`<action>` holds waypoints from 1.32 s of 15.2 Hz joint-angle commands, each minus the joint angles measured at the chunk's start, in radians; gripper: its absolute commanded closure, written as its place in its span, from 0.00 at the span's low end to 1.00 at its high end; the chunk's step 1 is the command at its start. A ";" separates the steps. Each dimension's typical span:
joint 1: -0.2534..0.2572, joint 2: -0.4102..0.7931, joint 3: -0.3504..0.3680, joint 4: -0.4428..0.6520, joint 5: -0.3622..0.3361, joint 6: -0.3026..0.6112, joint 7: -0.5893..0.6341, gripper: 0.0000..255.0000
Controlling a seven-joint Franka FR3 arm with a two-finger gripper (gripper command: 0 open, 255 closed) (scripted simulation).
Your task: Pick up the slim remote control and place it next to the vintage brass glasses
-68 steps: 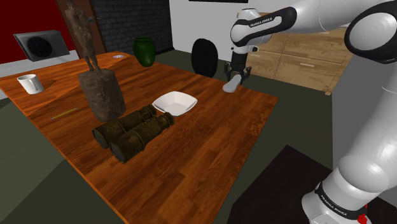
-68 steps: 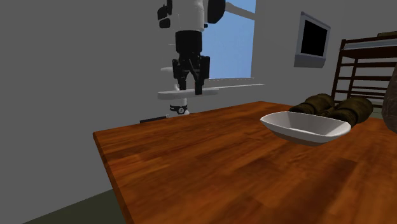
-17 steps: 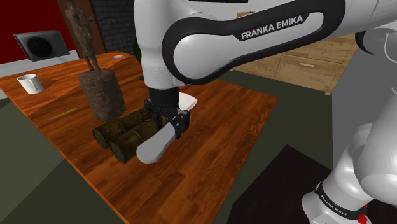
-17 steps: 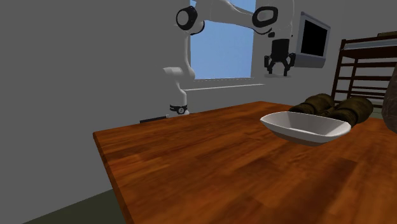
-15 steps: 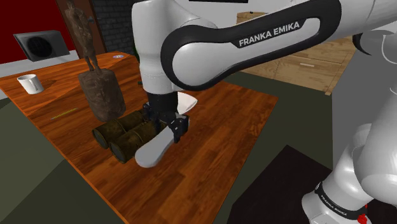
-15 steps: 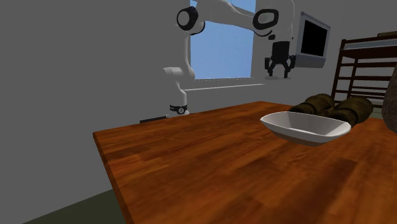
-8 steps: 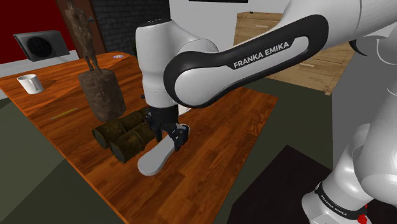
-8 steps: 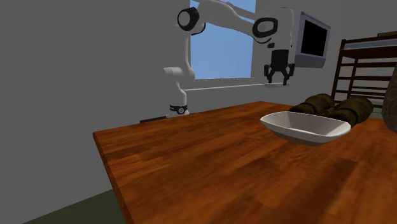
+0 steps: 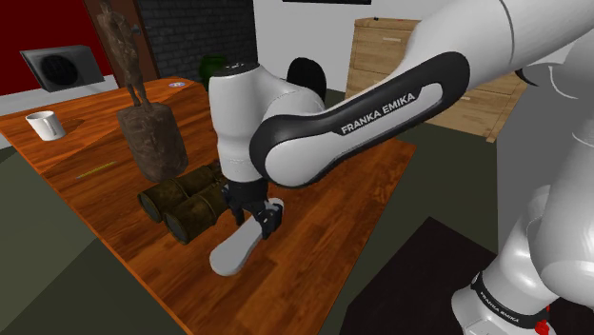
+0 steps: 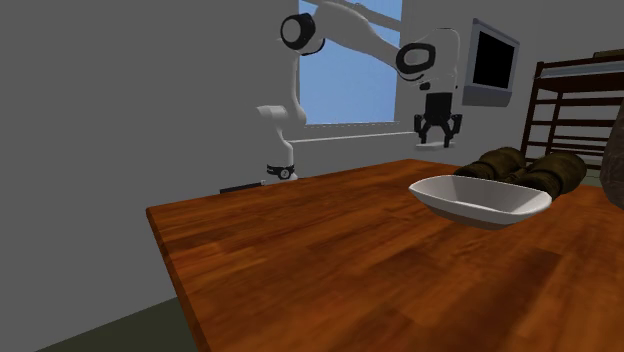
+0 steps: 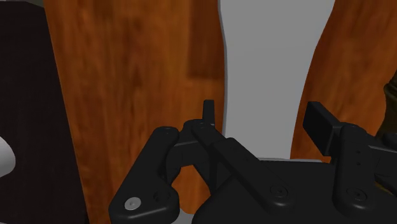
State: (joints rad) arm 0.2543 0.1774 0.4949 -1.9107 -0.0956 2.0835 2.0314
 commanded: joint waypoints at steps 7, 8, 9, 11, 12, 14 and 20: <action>0.006 0.046 -0.008 -0.057 -0.031 0.098 0.019 1.00; 0.007 0.053 -0.009 -0.063 -0.035 0.110 0.022 1.00; 0.008 0.060 -0.011 -0.068 -0.040 0.121 0.026 1.00; 0.011 0.075 -0.014 -0.079 -0.050 0.144 0.032 1.00; 0.013 0.083 -0.016 -0.084 -0.055 0.157 0.036 1.00; 0.013 0.083 -0.016 -0.084 -0.055 0.157 0.036 1.00; 0.013 0.083 -0.016 -0.084 -0.055 0.157 0.036 1.00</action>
State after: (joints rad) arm 0.2670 0.2605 0.4789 -1.9949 -0.1510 2.2404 2.0672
